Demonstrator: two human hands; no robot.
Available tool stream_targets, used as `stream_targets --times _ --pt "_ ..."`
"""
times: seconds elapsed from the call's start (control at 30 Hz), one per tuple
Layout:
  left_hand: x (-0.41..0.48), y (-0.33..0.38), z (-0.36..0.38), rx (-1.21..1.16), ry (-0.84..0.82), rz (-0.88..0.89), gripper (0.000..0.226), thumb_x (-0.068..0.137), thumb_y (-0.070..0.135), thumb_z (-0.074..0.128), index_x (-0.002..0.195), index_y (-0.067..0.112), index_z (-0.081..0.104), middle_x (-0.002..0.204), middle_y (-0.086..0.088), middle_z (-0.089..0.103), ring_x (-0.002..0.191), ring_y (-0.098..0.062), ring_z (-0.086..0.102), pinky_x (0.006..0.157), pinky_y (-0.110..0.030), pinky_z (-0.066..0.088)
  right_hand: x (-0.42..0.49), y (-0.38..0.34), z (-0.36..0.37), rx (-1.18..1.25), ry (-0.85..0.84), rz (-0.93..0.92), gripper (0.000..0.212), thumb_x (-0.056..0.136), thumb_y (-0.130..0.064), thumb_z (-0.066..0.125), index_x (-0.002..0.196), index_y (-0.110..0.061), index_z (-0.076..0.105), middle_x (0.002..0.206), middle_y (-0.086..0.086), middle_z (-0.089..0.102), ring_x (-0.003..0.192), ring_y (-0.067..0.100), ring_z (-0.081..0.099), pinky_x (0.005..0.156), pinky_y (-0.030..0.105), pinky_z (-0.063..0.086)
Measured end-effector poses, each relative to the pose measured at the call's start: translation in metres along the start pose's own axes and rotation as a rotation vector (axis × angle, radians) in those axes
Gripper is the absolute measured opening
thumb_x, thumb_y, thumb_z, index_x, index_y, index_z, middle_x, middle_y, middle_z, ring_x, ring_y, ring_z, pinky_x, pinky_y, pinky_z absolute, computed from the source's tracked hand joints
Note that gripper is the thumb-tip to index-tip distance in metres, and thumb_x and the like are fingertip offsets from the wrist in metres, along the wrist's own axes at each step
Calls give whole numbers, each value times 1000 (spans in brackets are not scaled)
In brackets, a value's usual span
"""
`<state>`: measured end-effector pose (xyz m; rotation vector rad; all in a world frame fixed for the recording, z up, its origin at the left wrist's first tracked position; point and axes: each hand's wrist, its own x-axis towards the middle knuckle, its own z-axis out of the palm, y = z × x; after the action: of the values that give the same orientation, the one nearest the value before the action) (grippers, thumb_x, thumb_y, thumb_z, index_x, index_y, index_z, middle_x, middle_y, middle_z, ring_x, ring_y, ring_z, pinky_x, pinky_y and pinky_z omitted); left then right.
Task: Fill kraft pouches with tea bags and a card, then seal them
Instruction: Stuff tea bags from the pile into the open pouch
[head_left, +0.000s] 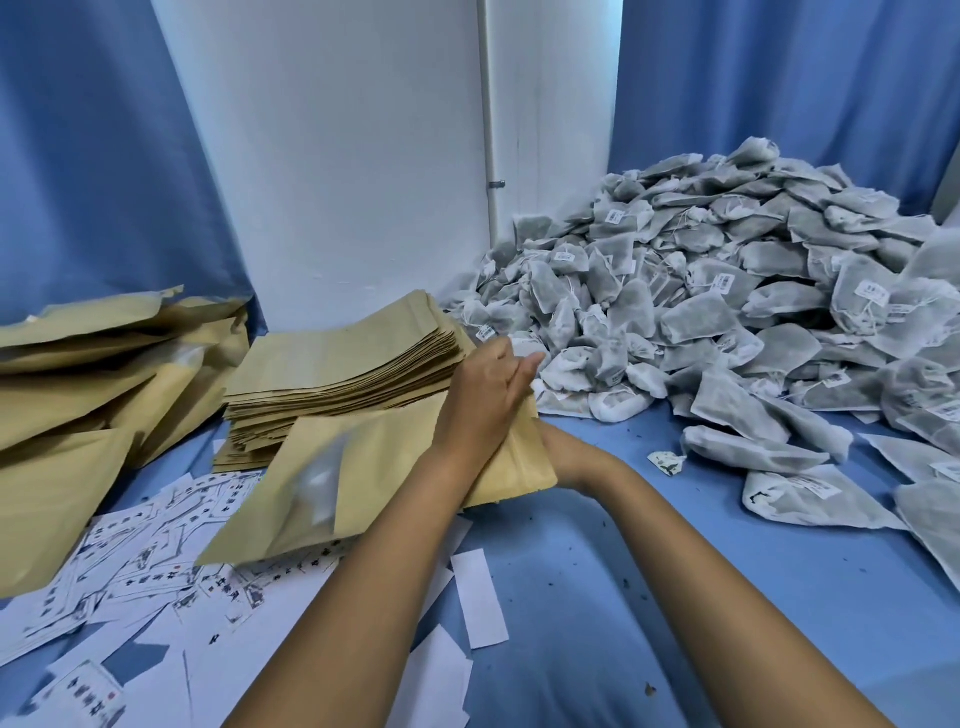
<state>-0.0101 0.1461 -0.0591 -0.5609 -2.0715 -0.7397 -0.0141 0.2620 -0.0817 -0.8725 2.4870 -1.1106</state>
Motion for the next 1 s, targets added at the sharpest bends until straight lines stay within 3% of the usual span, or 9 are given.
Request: stream_targets --times 0.1,0.27,0.4,0.47,0.53,0.63,0.7,0.9,1.0 --pt "6 19 0 2 -65 149 37 90 9 58 54 -1 53 63 -4 33 57 -15 35 56 -23 23 9 -36 24 -367 517 371 30 90 6 43 78 -21 40 76 -10 44 68 3 49 98 12 39" --pt "11 21 -16 -1 -104 259 43 92 16 56 53 0 50 63 -5 32 57 -16 34 54 -27 27 29 -84 50 -367 872 605 34 89 4 38 70 -24 44 69 -11 44 61 6 54 108 29 36" --pt "1 -2 -40 63 -119 124 38 92 10 55 59 -7 57 62 -14 40 56 -21 40 56 -29 29 47 -91 80 -391 723 495 35 90 8 36 72 -21 45 70 -9 45 67 7 57 110 30 33" --pt "-10 -16 -55 96 -90 67 34 92 10 55 61 -6 58 64 -12 39 57 -19 39 56 -28 29 58 -86 80 -122 779 349 33 90 8 35 75 -19 46 71 -8 45 69 7 57 111 31 32" --pt "-19 -31 -71 139 -55 41 34 92 11 55 61 -4 56 64 -12 40 58 -18 39 57 -27 28 64 -79 88 369 538 314 34 96 0 35 79 -23 52 71 -13 53 66 -2 60 105 30 40" --pt "-31 -54 -89 207 -3 12 34 92 11 54 62 -4 57 65 -8 38 61 -16 39 58 -24 26 75 -61 91 994 -66 -78 18 100 -10 42 92 -20 54 66 -8 70 64 0 67 67 23 58" --pt "-40 -70 -98 220 51 -23 36 93 13 54 62 -5 59 67 -3 35 61 -15 37 60 -20 23 84 -49 92 938 -26 -136 18 95 -4 51 91 -18 60 65 -8 70 62 4 67 57 18 53" --pt "-68 -98 -99 174 193 -129 56 100 37 37 56 4 46 63 -2 34 60 -17 37 58 -27 25 86 -9 91 773 557 -135 26 91 -3 52 70 -14 62 67 -1 68 63 15 62 45 20 47" --pt "-75 -104 -91 150 226 -178 64 100 43 30 53 3 45 63 -4 36 61 -20 39 59 -29 27 79 18 74 321 149 -95 15 86 -3 61 78 -15 66 78 -1 70 68 10 59 61 20 46"
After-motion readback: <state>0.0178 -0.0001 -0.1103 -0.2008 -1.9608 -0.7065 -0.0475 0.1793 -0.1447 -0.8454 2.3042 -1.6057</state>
